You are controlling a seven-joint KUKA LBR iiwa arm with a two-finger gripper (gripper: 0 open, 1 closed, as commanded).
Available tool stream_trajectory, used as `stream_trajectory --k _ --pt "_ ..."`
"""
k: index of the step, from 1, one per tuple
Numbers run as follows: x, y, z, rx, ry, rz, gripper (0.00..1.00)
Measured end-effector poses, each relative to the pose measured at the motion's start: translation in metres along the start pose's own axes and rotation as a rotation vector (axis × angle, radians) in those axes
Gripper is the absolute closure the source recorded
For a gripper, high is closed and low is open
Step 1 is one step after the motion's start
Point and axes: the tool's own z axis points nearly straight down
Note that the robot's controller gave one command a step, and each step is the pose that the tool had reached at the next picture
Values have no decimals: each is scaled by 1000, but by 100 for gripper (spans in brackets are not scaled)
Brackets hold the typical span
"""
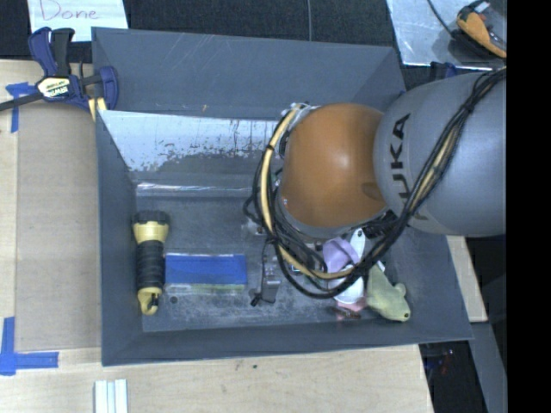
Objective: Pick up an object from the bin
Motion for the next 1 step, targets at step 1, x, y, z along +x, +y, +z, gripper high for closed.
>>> stream_trajectory --k 1 --pt "-2 -1 -3 -1 -8 4 0"
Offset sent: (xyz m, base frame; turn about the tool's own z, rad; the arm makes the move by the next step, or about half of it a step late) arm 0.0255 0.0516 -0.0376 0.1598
